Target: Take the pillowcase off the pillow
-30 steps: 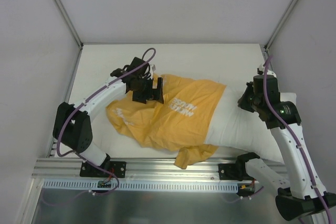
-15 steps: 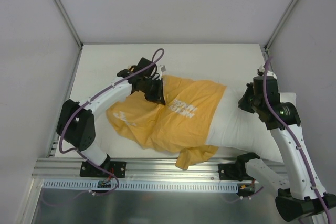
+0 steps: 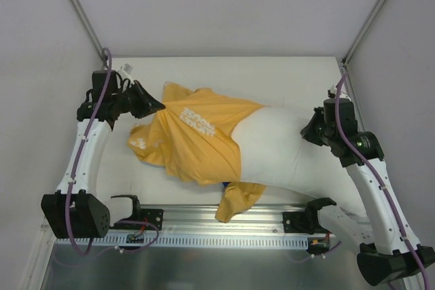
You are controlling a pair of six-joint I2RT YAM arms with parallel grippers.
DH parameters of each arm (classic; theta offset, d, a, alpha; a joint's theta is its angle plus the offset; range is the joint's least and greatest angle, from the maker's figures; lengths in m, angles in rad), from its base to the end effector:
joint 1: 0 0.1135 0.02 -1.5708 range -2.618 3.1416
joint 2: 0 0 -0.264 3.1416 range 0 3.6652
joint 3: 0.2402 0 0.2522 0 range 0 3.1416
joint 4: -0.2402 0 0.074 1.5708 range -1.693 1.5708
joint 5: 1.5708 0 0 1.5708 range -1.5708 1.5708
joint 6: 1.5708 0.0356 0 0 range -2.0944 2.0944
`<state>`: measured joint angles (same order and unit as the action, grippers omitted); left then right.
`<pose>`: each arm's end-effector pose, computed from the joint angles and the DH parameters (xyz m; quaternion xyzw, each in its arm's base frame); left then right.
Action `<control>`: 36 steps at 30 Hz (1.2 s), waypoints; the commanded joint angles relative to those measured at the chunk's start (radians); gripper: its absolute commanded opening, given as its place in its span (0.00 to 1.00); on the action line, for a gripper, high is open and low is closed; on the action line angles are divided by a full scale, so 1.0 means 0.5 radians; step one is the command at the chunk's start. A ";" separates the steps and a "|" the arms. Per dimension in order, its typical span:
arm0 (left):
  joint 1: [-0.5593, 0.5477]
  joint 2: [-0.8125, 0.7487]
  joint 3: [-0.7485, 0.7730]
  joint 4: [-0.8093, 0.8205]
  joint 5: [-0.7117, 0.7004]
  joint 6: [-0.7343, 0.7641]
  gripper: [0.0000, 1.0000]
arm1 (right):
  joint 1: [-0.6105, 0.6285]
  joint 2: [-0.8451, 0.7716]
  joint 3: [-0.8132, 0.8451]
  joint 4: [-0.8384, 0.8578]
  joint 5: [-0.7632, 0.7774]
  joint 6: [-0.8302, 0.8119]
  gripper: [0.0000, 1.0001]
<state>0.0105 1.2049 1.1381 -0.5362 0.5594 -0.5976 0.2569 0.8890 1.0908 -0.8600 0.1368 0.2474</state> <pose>0.2599 -0.0162 0.3445 -0.1322 0.8502 -0.3633 0.3573 0.1638 0.0380 0.3595 0.0259 0.8957 0.0503 0.4410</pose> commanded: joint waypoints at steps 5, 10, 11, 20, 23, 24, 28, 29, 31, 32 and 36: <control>0.705 -0.238 0.144 0.057 0.114 -0.237 0.00 | -0.192 -0.097 -0.044 0.057 0.208 -0.041 0.01; 0.912 -0.146 0.224 0.054 0.277 -0.326 0.00 | -0.376 -0.063 0.211 0.024 0.165 -0.065 0.01; 0.912 -0.130 0.236 0.054 0.268 -0.333 0.00 | -0.391 -0.054 0.336 0.005 0.165 -0.065 0.01; 0.655 -0.170 0.206 0.008 0.244 -0.125 0.00 | -0.437 -0.002 0.543 -0.010 0.088 -0.078 0.01; 0.248 -0.250 0.105 -0.130 -0.053 0.121 0.00 | -0.434 -0.020 0.460 0.011 0.082 -0.071 0.01; 0.164 -0.268 0.065 -0.176 -0.094 0.185 0.00 | -0.437 -0.023 0.439 0.020 0.079 -0.071 0.01; -0.216 -0.351 -0.147 -0.228 -0.278 0.216 0.46 | -0.437 -0.017 0.417 0.017 0.085 -0.084 0.01; -0.302 -0.363 -0.205 -0.247 -0.354 0.216 0.68 | -0.437 -0.014 0.420 0.017 0.092 -0.087 0.01; -0.511 -0.388 -0.248 -0.317 -0.578 0.189 0.88 | -0.434 -0.005 0.417 0.017 0.089 -0.084 0.01; -0.560 -0.394 -0.288 -0.339 -0.634 0.162 0.96 | -0.434 -0.005 0.414 0.017 0.085 -0.081 0.01; -0.827 -0.437 -0.389 -0.394 -0.861 -0.065 0.99 | -0.437 0.001 0.389 0.026 0.064 -0.065 0.01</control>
<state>-0.3389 1.0222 0.9661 -0.6930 0.2783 -0.5564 0.0418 0.9096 1.2617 -0.9558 0.1753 0.2070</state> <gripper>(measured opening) 0.983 0.040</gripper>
